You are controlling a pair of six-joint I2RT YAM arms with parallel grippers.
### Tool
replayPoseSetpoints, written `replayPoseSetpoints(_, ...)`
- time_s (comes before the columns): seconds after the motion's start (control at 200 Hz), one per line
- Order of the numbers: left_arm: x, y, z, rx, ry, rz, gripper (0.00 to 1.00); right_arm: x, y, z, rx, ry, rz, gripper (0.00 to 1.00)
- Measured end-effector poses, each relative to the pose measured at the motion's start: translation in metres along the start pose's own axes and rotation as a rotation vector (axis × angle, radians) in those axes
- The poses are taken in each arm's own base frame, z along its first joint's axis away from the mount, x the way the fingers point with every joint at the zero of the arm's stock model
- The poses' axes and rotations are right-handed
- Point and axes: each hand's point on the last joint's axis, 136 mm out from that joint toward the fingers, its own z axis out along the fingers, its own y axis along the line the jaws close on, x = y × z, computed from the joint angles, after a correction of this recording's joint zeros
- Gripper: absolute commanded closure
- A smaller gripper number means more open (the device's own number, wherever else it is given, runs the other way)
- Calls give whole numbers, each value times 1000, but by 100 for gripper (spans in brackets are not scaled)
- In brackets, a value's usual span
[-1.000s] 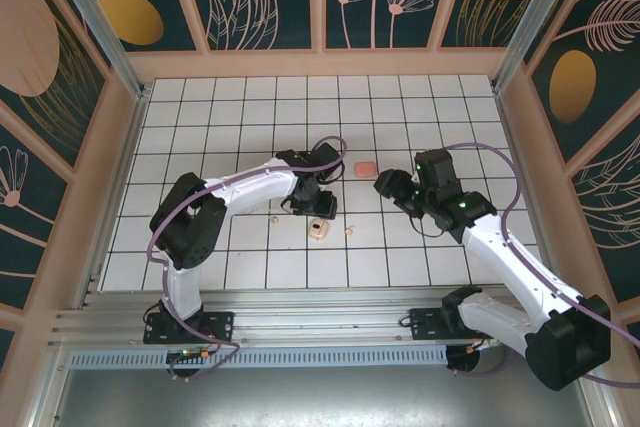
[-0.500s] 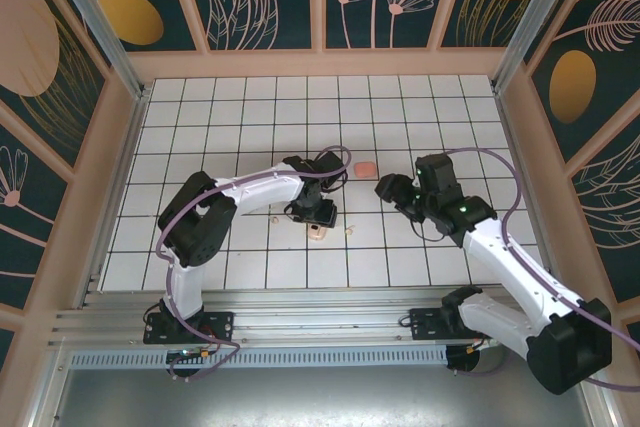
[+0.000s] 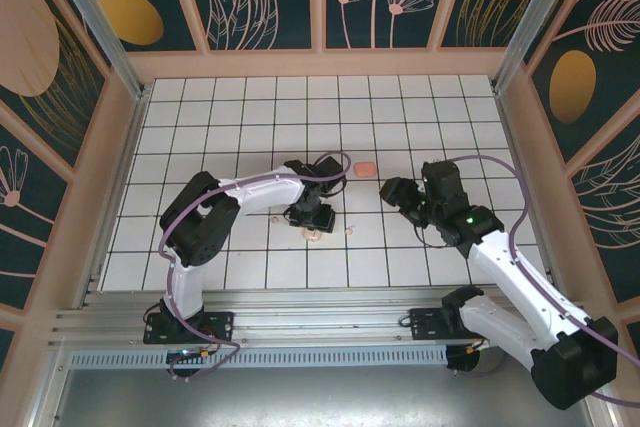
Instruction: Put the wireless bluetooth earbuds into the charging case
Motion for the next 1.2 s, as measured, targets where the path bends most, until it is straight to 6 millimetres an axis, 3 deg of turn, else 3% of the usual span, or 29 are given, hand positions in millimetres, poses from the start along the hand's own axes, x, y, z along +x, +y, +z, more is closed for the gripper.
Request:
replayPoseSetpoints(0.21,0,3,-2,-5,-21,1,63,1,-2,0,3,-1,0,40)
replayPoseSetpoints(0.495,-1,-2,-8,26,-44,-7,71,-5,9,-15,-80,-78,-24,45)
replayPoseSetpoints(0.606,-10,-17,-25,111,-92,-26,72,-10,24,-25,-165,-132,-58,46)
replayPoseSetpoints(0.801,-38,-53,-73,350,-211,-102,75,-9,55,-32,-300,-189,-170,48)
replayPoseSetpoints(1.006,-61,-72,-111,543,-295,-193,75,24,86,-31,-411,-155,-341,48)
replayPoseSetpoints(1.201,-66,-71,-130,622,-320,-255,75,47,86,-25,-437,-131,-415,48)
